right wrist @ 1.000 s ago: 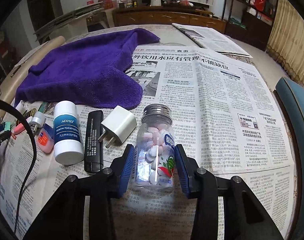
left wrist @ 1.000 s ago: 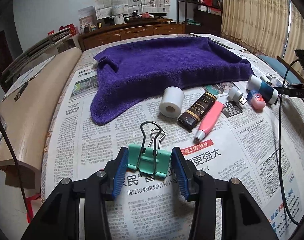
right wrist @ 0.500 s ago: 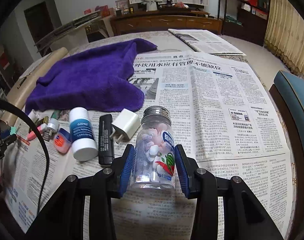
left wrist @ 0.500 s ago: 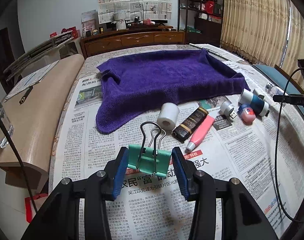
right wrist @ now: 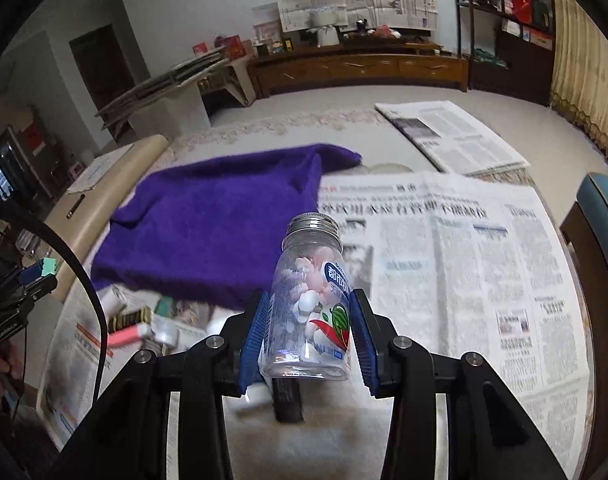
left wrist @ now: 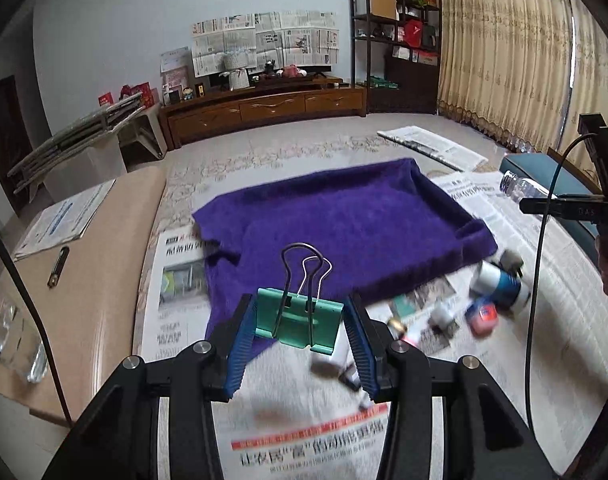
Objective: Organize rigid objects
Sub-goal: 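Carry the clip and bottle onto the purple towel and open both tools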
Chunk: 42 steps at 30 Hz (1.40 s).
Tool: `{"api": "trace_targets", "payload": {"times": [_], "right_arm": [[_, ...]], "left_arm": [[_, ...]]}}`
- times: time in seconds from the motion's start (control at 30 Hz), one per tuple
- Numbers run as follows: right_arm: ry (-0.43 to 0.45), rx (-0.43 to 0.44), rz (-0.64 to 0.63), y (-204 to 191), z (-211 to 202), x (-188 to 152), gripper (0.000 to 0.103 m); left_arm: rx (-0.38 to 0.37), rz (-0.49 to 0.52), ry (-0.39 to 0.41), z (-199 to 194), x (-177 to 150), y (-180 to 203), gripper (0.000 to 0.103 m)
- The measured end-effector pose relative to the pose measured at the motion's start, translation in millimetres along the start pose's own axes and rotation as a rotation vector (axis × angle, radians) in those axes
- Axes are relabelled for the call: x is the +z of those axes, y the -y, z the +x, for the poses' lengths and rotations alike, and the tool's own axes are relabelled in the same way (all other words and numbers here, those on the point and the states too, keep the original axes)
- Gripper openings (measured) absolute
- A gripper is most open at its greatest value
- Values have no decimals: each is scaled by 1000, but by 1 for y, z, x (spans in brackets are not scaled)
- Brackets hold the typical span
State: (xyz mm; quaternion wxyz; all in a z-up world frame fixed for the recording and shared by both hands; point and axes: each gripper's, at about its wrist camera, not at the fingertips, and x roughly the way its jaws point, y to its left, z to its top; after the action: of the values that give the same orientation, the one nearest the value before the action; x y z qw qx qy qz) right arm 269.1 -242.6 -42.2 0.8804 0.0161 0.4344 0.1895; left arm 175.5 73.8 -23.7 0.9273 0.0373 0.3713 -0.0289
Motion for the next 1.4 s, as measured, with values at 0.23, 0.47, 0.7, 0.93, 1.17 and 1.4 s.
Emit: {"api": "trace_targets", "payload": {"times": [0.23,0.47,0.7,0.93,1.17,1.4], "right_arm": [[9,29,-44,-25,29,49,41],[-34,66,-99,-50,92,95,41],[-131,63,-146,-65,161,112,41],[-195,53,-187,-69,194,105,41],[-220,41,-218,-70,199,99,41],[-233,34,-246,-74,199,98,41]], "left_arm": [[-22,-38,0,48,44,-14,43],[-25,-57,-44,121,81,-28,43],[-38,-51,-134,189,92,-26,43],[-36,-22,-216,217,86,-21,43],[-11,15,-277,222,82,-19,44],[11,31,-312,221,83,-14,46]]}}
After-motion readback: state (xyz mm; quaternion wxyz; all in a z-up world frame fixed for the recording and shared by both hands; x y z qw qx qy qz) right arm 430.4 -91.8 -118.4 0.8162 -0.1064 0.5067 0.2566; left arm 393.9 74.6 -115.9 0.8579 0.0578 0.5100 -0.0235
